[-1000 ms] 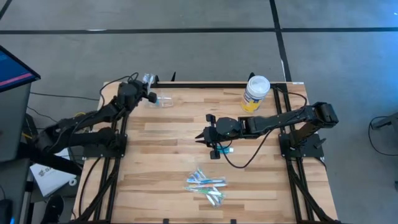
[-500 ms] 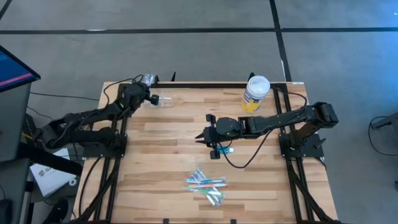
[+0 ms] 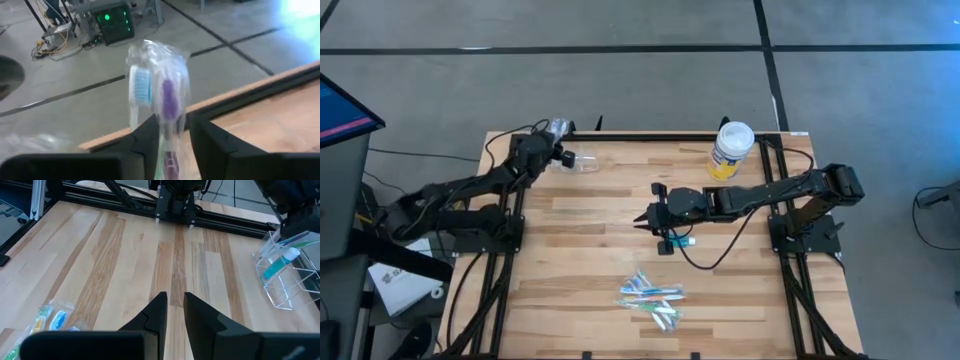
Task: Pick & Place toothbrushing station
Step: Put the purple toothbrush into the transparent organizer, then put the blue toothbrush into the transparent organizer
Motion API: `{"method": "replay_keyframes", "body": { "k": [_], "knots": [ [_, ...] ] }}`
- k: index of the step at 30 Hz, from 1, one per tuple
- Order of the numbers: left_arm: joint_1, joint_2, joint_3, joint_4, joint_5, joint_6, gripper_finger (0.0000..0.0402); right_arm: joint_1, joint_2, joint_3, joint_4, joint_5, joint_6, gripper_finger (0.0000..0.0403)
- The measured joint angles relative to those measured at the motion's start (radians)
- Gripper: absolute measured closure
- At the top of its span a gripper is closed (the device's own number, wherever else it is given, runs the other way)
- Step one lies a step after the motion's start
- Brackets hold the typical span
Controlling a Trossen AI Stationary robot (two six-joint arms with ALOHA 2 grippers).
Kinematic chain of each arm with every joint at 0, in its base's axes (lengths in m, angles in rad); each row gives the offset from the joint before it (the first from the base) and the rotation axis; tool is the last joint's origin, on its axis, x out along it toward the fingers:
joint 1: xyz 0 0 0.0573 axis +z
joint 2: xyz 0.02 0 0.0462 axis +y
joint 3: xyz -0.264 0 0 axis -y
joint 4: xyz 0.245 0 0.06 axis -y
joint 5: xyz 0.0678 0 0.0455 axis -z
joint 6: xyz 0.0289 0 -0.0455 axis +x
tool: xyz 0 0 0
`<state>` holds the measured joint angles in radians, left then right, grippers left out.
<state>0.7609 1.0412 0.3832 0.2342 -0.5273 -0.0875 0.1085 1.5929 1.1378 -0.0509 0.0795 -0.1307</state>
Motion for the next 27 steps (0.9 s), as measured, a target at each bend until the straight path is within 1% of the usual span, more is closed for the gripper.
{"method": "replay_keyframes", "body": {
  "k": [5,9,16,20,27],
  "knots": [
    [0.0,-0.044,0.0,-0.001,0.0,0.0,0.0263,-0.002,0.0,0.0,0.0,0.0,0.0,0.0347],
    [0.0,-0.054,0.0,-0.016,0.012,-0.003,0.0246,-0.002,0.0,0.0,0.0,0.0,0.0,0.0347],
    [0.0,-0.052,0.0,-0.036,0.003,0.0,0.024,-0.002,0.0,0.0,0.001,0.0,0.003,0.0347],
    [0.002,-0.061,0.0,-0.034,-0.046,0.0,0.024,-0.002,0.0,0.0,0.001,0.0,0.008,0.0347],
    [0.002,-0.061,0.0,-0.032,-0.049,-0.003,0.024,-0.002,0.0,0.0,0.001,0.0,0.008,0.0347]
  ]
}}
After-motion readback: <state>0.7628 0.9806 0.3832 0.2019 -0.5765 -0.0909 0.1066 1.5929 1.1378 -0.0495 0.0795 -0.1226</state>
